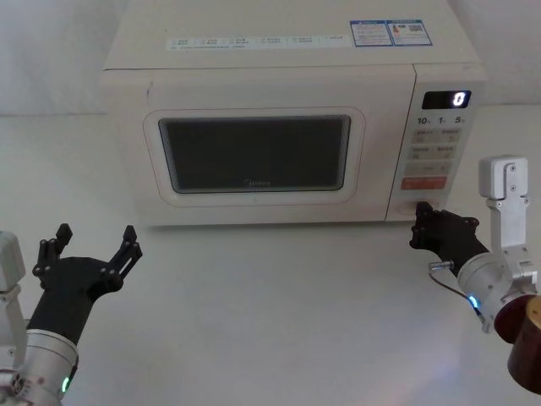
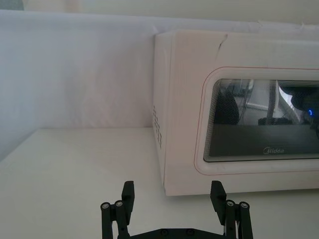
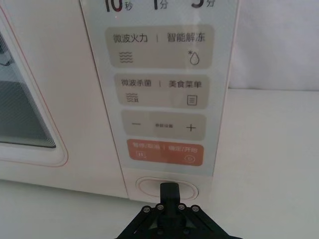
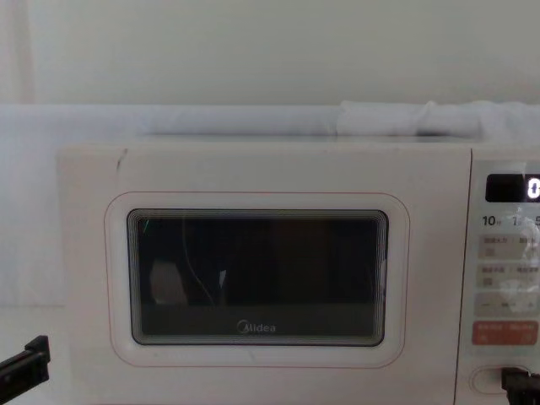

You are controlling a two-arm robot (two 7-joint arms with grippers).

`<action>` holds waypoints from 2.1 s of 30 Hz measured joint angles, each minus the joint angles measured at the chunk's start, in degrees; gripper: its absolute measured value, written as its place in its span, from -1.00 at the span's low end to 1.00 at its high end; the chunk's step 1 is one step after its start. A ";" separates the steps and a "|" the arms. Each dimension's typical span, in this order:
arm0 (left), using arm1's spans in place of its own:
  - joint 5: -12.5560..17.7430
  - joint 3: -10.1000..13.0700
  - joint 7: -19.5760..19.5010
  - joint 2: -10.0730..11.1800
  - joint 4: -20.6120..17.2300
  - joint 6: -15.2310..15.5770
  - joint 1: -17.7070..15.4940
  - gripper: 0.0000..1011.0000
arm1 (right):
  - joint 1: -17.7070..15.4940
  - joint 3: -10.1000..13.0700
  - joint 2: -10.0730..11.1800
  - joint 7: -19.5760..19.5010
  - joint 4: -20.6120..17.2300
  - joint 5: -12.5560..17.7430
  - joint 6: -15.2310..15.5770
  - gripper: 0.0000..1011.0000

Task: Press the button to open the microwave door with one hand; close the microwave door with the other hand.

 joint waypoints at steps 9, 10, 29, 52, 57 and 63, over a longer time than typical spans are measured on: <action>0.00 0.00 0.00 0.00 0.00 0.00 0.00 0.98 | 0.45 0.08 -0.26 -0.13 0.67 -0.27 -0.02 -1.00; 0.00 0.00 0.00 0.00 0.00 0.00 0.00 0.98 | 0.51 0.09 -0.28 -0.13 0.76 -0.29 -0.02 -1.00; 0.00 0.00 0.00 0.00 0.00 0.00 0.00 0.98 | 2.35 -0.03 -1.02 -0.01 3.31 -0.58 -0.70 -1.00; 0.00 0.00 0.00 0.00 0.00 0.00 0.00 0.98 | 3.41 -0.15 -1.74 -0.05 4.49 -0.52 -1.87 -1.00; 0.00 0.00 0.00 0.00 0.00 0.00 0.00 0.98 | 2.64 -0.13 -1.63 -0.05 3.45 -0.47 -1.87 -1.00; 0.00 0.00 0.00 0.00 0.00 0.00 0.00 0.98 | 1.33 -0.06 -1.31 -0.06 1.82 -0.47 -1.68 -1.00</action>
